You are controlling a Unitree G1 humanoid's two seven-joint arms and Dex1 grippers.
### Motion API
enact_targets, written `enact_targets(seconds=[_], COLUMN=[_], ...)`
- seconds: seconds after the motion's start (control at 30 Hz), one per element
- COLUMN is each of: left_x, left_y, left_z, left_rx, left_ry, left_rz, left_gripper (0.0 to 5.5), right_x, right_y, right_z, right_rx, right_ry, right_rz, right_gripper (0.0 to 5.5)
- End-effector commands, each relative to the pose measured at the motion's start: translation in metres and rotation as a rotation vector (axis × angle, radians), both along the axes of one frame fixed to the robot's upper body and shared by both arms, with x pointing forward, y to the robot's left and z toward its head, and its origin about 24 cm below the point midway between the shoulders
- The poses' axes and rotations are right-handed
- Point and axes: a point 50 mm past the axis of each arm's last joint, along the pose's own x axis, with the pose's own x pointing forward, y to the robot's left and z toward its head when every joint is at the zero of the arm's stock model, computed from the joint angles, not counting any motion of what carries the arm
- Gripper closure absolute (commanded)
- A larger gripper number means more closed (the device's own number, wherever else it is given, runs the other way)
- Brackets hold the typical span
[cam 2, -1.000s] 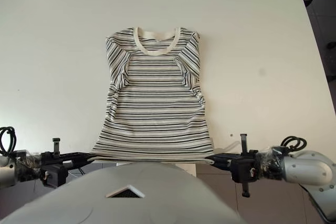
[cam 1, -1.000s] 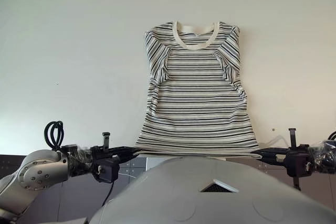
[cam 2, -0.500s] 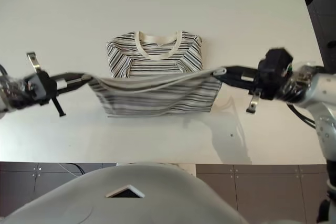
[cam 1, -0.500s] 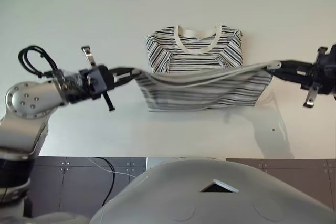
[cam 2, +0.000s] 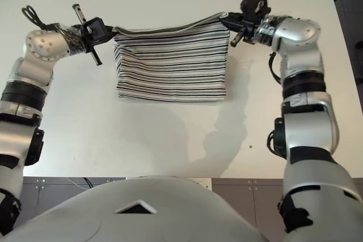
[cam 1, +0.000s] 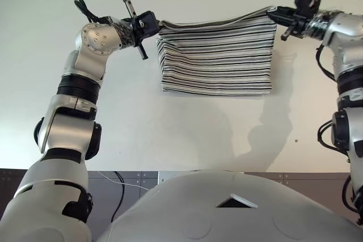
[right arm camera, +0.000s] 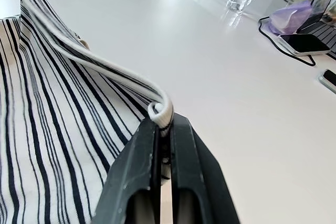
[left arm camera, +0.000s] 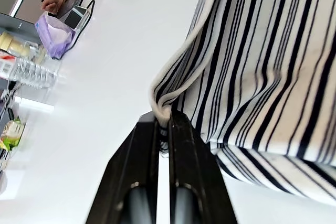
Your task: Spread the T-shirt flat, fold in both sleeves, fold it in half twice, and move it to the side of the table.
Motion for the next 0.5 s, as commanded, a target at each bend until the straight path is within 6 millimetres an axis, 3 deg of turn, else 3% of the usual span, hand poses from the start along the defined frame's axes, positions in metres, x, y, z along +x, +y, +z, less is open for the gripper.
enact_targets(seconds=[0.03,0.2,0.23,0.33,0.5], left_x=[0.011,0.015,0.015,0.013,0.025], left_y=[0.001,-0.004,-0.009,-0.008,0.007], left_z=[0.006,-0.001,-0.008,-0.025,-0.012], left_rx=[0.026,0.056,0.077,0.15,0.136], left_ry=[-0.051,-0.004,0.01,0.033,-0.152], left_rz=[0.035,0.047,0.049,0.101,0.299], left_gripper=[5.4,5.4,5.09,4.68,4.04], right_x=[0.005,0.004,0.006,0.01,0.014], right_y=[0.003,-0.001,-0.001,0.007,0.007], right_z=[-0.008,-0.016,-0.018,-0.019,-0.015], right_rx=[-0.046,-0.077,-0.086,-0.085,-0.037], right_ry=[0.006,0.006,-0.002,-0.04,-0.112], right_rz=[-0.035,-0.097,-0.127,-0.183,-0.283], right_gripper=[5.38,5.38,5.4,4.76,3.97])
